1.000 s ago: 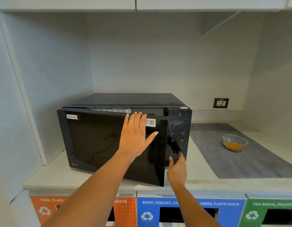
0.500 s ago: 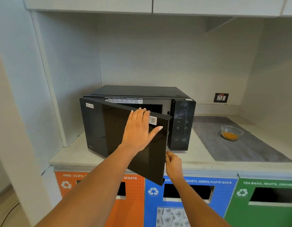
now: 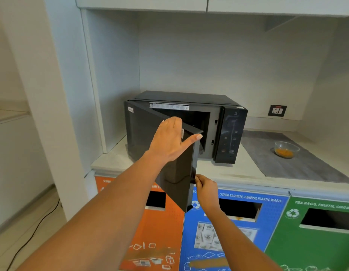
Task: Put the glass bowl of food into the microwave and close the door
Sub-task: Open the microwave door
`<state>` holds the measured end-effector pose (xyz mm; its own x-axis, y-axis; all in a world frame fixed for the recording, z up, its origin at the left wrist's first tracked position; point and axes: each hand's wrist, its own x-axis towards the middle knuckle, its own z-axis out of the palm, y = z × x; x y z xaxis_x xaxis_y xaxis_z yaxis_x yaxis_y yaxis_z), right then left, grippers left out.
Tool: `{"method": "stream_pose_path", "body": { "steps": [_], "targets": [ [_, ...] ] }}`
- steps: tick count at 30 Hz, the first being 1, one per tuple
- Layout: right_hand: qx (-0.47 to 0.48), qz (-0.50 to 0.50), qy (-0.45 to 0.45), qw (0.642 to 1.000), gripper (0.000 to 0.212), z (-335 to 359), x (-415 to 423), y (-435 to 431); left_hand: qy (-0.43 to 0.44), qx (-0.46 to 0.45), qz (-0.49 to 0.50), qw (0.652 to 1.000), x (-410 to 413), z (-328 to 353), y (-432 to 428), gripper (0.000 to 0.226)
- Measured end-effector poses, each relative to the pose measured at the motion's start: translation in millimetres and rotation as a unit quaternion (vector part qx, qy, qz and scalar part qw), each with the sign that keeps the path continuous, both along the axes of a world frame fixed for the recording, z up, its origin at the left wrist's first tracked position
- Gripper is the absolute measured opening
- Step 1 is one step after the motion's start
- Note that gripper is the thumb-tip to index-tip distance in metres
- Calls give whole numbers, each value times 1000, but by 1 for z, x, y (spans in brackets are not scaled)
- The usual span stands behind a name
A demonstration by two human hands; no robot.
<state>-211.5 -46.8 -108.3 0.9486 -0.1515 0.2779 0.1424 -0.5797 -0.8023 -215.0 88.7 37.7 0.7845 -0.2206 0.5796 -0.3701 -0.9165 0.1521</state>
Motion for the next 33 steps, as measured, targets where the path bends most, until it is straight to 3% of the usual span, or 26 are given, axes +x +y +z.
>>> {"method": "stream_pose_path", "body": {
  "steps": [3,8,16,23,33],
  "targets": [
    [-17,11,-7,1000,28,-2,-16,13,4,-15,-5,1000,-9,2,13,74],
    [-58,46,-17,997,29,-4,-40,37,21,-51,1,998,-30,9,35,64],
    [-116,128,-31,985,31,-4,-71,80,98,-50,52,993,-58,21,82,79],
    [-152,211,-21,965,30,4,-91,128,162,4,100,982,-80,33,120,74],
    [-282,284,-11,916,25,19,-97,178,218,37,135,966,-93,34,165,90]
  ]
}}
